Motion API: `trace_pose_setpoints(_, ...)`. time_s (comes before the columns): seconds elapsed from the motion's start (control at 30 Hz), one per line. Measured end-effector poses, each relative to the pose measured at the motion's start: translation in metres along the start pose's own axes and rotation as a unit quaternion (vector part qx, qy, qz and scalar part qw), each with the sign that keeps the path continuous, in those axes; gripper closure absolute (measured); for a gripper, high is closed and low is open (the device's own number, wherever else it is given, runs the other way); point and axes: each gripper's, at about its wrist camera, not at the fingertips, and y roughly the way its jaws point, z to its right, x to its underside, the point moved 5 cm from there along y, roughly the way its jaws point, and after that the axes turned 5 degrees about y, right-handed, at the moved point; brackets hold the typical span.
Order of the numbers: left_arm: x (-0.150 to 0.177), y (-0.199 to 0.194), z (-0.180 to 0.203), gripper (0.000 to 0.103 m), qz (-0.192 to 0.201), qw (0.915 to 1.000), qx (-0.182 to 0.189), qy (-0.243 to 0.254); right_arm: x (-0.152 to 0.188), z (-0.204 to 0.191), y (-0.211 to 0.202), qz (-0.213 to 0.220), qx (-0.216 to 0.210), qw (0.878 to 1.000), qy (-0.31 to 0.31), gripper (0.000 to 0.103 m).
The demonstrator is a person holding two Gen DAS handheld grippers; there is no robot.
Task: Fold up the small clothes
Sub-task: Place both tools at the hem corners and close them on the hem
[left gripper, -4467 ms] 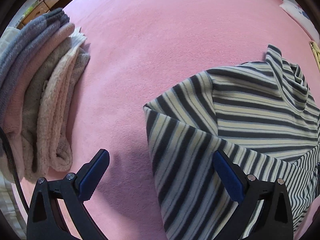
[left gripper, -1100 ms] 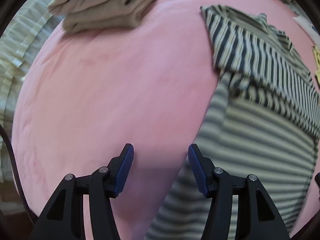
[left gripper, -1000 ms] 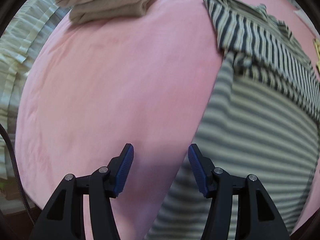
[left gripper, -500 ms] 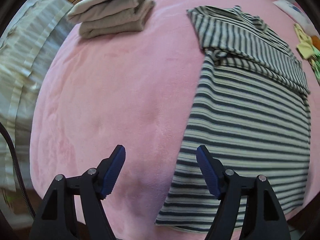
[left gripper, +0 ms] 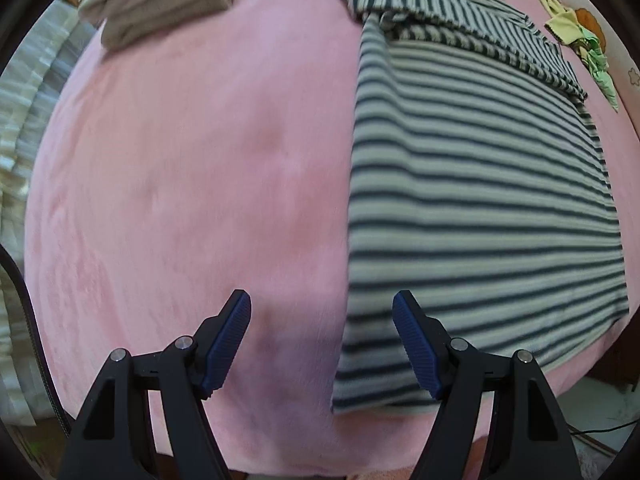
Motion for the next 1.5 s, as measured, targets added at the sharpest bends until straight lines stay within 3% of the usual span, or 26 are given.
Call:
trace_pose_setpoints(0.23,0.031,0.007,0.002,0.031,-0.014,0.9998,0.016,0.007,0.044,0.014,0.005,-0.034,0.001,0.999,-0.019,0.07)
trace_pose_setpoints(0.5,0.035,0.008,0.032,0.031,-0.001,0.9979,0.037,0.052,0.051,0.023,0.022,-0.047,-0.003,0.999,-0.018,0.07)
trace_pose_setpoints(0.87,0.064,0.008,0.025,0.031,-0.017,0.9967,0.023,0.076,0.057,0.018,0.026,-0.056,-0.001,0.996,-0.063,0.07)
trace_pose_setpoints(1.07,0.084,0.008,0.022,0.031,-0.027,0.9926,0.007,0.118,0.061,0.022,0.026,-0.057,0.004,0.997,-0.061,0.071)
trace_pose_setpoints(1.27,0.074,0.018,0.023,0.034,-0.021,0.996,0.011,0.086,0.056,0.024,0.029,-0.049,0.008,0.998,-0.047,0.071)
trace_pose_setpoints(1.5,0.073,0.026,0.024,0.041,-0.021,0.9959,0.01,0.087,0.05,0.023,0.035,-0.04,0.006,0.998,-0.041,0.074)
